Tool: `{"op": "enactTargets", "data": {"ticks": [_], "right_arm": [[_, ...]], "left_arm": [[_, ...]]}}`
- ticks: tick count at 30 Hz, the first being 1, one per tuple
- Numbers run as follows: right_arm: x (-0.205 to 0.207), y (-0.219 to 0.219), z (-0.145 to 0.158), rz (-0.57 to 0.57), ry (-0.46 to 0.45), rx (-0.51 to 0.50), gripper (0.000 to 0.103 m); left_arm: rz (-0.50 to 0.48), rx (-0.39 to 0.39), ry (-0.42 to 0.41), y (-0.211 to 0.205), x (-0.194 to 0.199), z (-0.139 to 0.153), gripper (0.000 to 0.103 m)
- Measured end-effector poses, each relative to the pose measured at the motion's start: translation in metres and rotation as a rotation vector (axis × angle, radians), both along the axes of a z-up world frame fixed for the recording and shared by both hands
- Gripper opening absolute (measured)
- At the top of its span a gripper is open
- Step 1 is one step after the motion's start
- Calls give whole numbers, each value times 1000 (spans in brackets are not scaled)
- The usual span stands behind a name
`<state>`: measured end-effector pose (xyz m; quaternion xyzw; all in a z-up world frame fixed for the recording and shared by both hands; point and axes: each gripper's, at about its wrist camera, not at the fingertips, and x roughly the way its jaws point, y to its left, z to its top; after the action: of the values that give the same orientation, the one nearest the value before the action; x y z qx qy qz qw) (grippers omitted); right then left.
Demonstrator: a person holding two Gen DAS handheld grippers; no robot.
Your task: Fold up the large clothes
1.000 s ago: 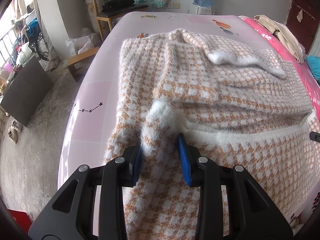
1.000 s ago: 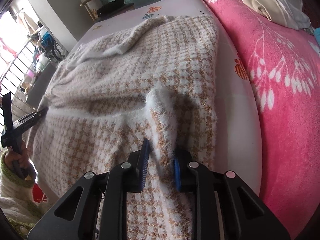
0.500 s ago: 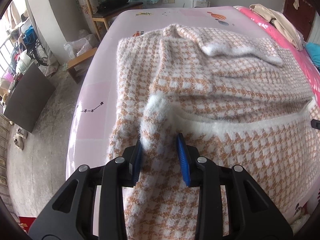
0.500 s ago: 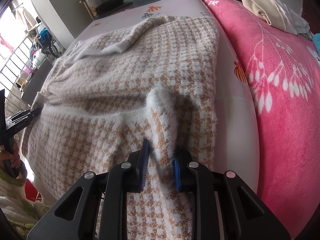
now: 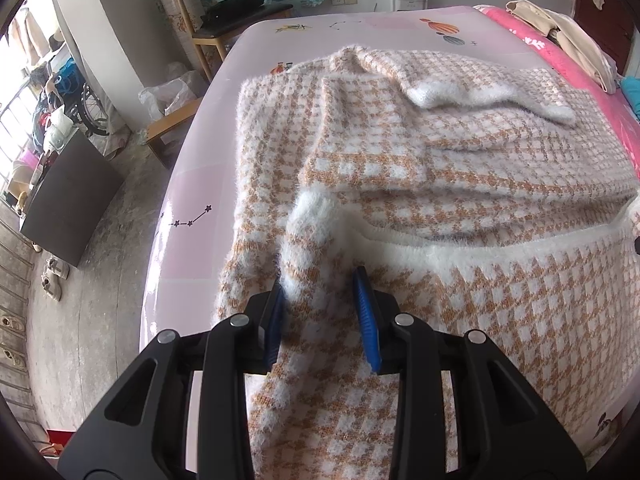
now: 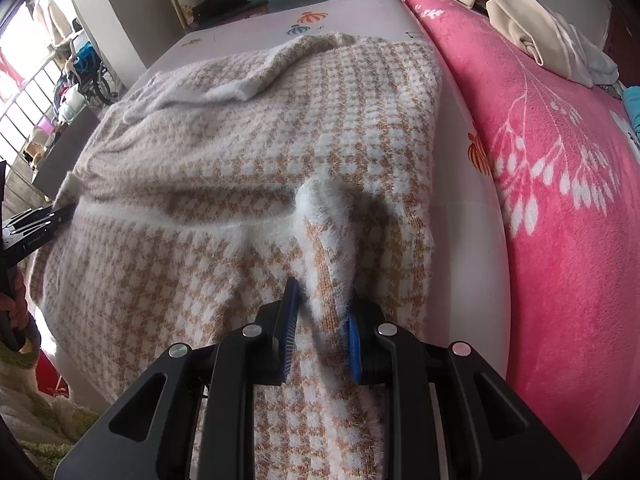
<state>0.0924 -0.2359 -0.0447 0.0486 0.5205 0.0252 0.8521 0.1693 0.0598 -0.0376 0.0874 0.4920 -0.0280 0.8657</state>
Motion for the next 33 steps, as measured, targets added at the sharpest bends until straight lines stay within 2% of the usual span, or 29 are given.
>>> {"op": "enactTargets", "data": {"ticks": [22, 25, 27, 33], "right_arm": [[-2, 9, 5, -7, -8, -88, 21], [-5, 8, 10, -11, -26, -84, 13], [-9, 7, 16, -13, -43, -77, 10], [-22, 5, 38, -28, -112, -55, 8]], "left_arm": [[2, -20, 1, 0, 2, 0, 31], [4, -22, -10, 3, 3, 2, 24], [10, -31, -31, 6, 2, 5, 16], [4, -58, -149, 14, -21, 26, 10]]}}
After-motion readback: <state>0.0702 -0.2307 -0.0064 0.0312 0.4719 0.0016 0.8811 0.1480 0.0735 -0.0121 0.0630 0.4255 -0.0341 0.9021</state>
